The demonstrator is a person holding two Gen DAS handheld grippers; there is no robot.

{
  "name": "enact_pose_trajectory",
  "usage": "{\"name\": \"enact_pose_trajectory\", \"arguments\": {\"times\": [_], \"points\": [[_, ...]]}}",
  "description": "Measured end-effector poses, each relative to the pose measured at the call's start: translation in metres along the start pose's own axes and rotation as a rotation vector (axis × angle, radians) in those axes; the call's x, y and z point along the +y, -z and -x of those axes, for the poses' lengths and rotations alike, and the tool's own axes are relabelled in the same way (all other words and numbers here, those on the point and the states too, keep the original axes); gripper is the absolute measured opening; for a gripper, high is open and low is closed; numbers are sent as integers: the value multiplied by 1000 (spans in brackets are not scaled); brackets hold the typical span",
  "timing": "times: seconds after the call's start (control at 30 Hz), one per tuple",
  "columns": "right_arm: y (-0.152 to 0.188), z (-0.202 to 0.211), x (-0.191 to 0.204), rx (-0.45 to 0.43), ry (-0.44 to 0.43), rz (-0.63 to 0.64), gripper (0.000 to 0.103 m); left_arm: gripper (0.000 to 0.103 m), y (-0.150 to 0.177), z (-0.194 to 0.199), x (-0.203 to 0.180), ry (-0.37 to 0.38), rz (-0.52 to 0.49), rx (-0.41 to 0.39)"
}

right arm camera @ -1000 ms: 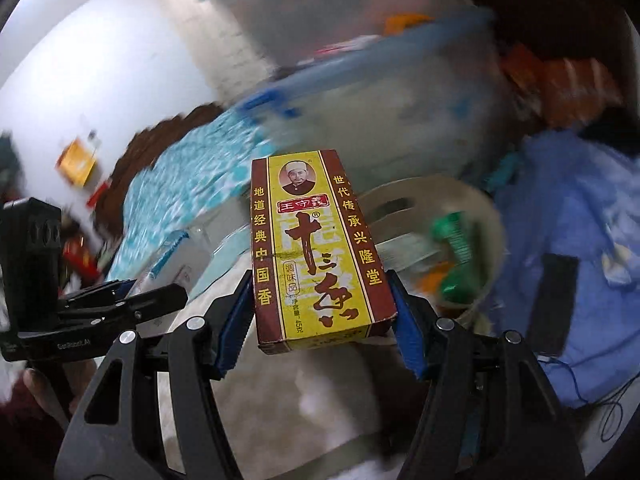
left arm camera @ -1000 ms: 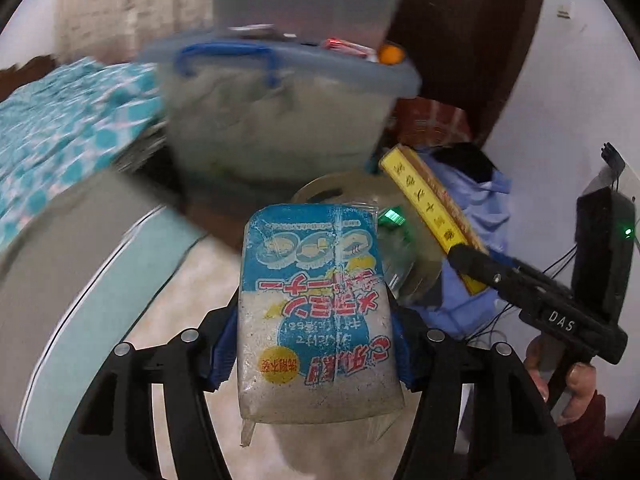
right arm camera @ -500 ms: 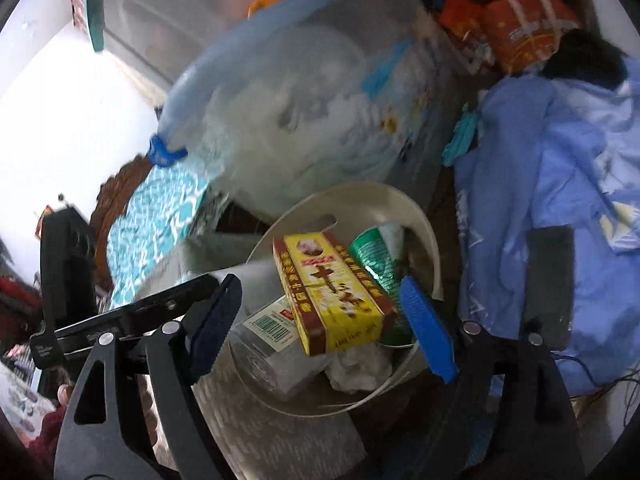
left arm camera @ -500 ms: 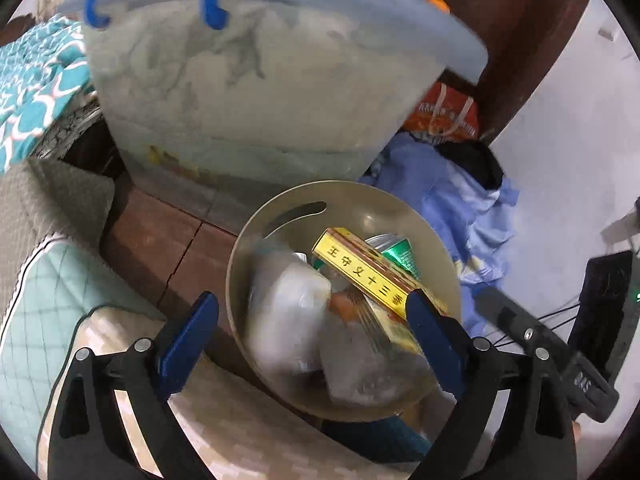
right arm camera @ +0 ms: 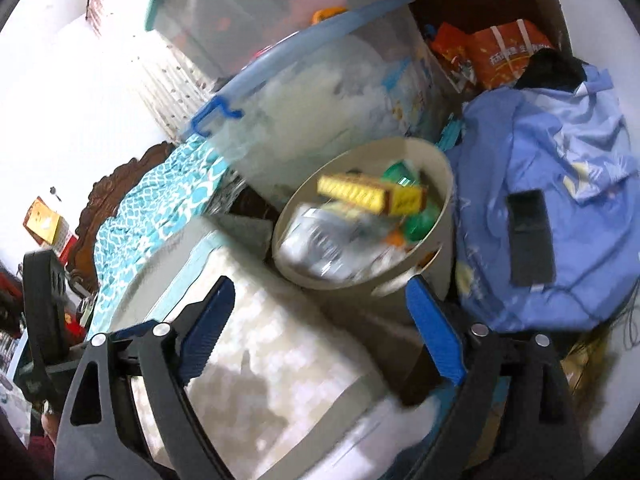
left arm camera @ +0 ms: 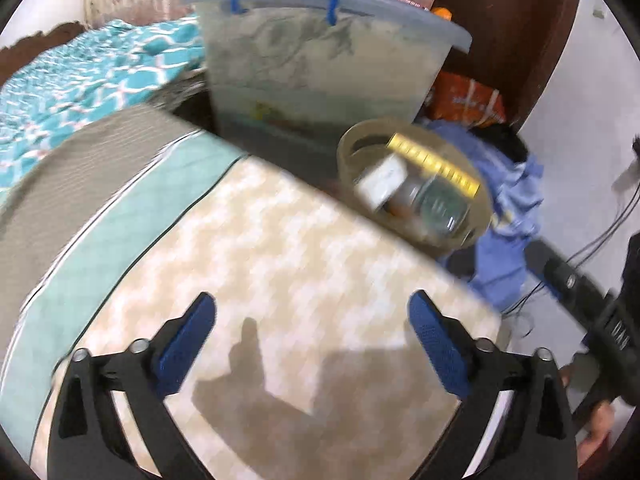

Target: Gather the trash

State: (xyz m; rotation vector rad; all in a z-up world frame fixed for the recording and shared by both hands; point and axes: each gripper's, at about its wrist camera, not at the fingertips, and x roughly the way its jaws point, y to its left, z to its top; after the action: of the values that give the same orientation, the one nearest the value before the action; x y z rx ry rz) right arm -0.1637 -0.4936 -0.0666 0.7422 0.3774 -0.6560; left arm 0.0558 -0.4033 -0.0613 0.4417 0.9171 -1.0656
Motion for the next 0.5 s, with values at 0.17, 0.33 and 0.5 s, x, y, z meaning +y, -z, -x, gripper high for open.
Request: {"name": "enact_pose_trajectory", "arguments": {"times": [0.17,0.33,0.5], "points": [[30,11,30,17,19,8,94,94,42,43,17,-165,-20,-43],[54,25,58,47,20,41,96,94,75,82,30,-232,-2,-94],[70,42,90,34,19,102,96,94,100,112,42,-234,23,-138]]}}
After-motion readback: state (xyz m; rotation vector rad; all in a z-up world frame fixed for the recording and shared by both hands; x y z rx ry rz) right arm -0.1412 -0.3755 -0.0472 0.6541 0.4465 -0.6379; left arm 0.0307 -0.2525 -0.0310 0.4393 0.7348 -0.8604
